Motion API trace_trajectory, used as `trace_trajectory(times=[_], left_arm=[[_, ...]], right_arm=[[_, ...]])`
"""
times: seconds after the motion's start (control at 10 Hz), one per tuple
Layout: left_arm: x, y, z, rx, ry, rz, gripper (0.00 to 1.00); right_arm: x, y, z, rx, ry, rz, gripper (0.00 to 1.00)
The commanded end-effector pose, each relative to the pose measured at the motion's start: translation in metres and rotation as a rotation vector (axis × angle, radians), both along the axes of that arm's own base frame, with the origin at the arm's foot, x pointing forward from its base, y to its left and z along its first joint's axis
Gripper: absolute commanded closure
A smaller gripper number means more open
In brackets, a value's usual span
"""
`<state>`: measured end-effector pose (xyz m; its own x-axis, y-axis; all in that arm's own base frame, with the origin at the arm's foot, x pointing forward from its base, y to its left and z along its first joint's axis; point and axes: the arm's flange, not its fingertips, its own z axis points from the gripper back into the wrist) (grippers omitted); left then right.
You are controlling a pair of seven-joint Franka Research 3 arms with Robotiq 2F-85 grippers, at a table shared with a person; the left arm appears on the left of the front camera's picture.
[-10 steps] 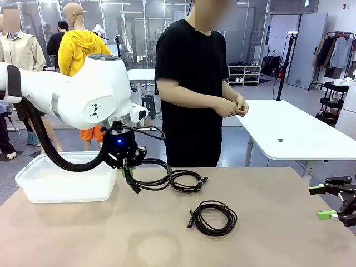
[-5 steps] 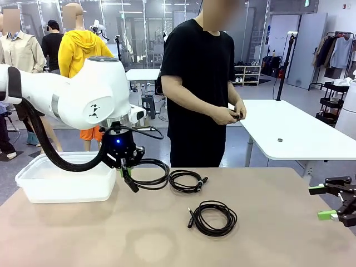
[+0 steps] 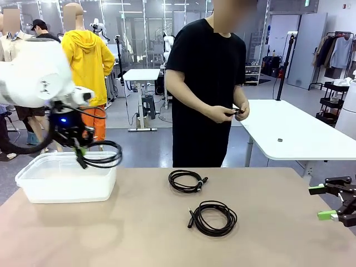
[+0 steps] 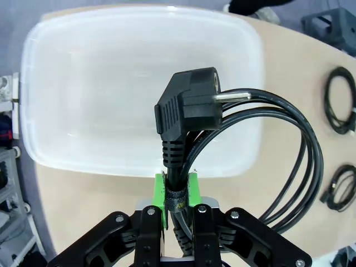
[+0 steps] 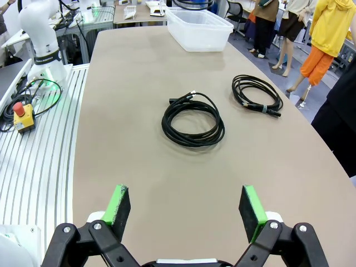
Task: Organize and store the cables.
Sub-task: Place the Power Cable into the Organizing box.
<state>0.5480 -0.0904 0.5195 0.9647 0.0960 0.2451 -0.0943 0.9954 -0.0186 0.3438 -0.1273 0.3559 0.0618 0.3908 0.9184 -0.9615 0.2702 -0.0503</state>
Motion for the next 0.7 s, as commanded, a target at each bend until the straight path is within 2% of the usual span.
trace_trajectory(times=[0.0,0.1,0.3,0.6], left_arm=[[0.018,0.043,0.006,0.007,0.021,-0.048,0.82],[0.023,0.07,0.005,0.02,-0.004,-0.051,0.82],[0.03,0.107,-0.008,0.022,0.01,-0.085,0.82],[0.038,0.128,-0.04,0.049,-0.032,-0.113,0.82]], right_arm=[[-0.003,0.0,0.003,-0.007,0.009,0.01,0.0],[-0.003,0.0,0.003,-0.007,0.009,0.01,0.0],[-0.003,0.0,0.003,-0.007,0.009,0.01,0.0],[-0.003,0.0,0.003,-0.007,0.009,0.01,0.0]])
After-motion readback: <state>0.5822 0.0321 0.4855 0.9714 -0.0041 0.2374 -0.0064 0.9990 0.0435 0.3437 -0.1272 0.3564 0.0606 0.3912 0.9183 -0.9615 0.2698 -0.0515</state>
